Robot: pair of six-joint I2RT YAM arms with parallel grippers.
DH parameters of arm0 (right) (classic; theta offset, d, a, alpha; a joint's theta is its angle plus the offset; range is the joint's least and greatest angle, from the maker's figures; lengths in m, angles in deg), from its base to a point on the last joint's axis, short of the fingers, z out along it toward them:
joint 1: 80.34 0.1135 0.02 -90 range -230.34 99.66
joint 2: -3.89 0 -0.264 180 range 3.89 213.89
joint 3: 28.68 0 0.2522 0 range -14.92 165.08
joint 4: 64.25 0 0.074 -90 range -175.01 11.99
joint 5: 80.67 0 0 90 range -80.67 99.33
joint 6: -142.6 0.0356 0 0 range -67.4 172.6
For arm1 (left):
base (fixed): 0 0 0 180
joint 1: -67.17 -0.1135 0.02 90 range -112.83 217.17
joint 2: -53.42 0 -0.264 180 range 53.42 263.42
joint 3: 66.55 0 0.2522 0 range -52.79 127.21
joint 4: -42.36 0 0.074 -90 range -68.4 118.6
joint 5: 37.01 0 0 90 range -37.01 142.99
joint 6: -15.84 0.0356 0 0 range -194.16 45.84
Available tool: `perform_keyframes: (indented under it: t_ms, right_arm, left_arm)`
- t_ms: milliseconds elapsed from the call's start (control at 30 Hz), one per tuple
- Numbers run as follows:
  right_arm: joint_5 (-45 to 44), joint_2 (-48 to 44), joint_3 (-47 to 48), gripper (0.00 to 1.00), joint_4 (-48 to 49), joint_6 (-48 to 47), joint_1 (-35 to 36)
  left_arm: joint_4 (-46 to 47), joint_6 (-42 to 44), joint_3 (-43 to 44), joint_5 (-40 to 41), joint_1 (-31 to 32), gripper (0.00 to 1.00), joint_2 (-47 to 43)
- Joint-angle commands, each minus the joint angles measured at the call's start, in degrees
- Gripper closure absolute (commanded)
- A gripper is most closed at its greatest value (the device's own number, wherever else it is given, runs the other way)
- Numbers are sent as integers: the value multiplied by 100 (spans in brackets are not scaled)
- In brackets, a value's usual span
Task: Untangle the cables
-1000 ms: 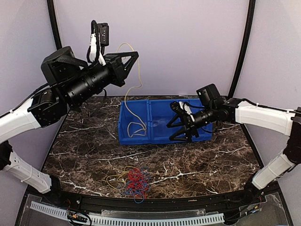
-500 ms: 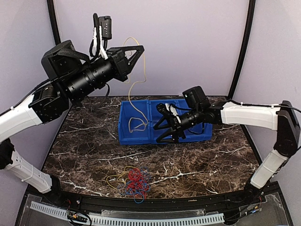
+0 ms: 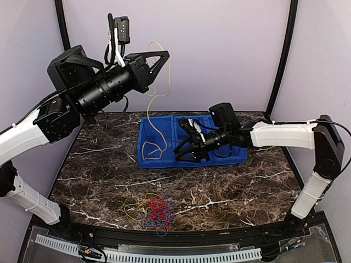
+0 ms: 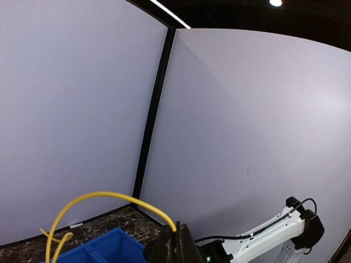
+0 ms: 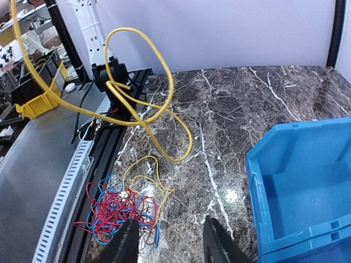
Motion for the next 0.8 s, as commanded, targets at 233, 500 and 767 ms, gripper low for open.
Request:
perform_keyframes:
  t_ms: [233, 500, 767]
  right_arm:
    - [476, -97, 10, 35, 205, -125, 185]
    - [287, 189, 311, 64, 225, 110, 240]
    - [39, 162, 92, 100, 550, 354, 241]
  left_arm:
    - [235, -139, 145, -106, -17, 100, -100]
    - [244, -149, 203, -112, -17, 100, -85]
    - [217, -174, 131, -58, -17, 100, -156]
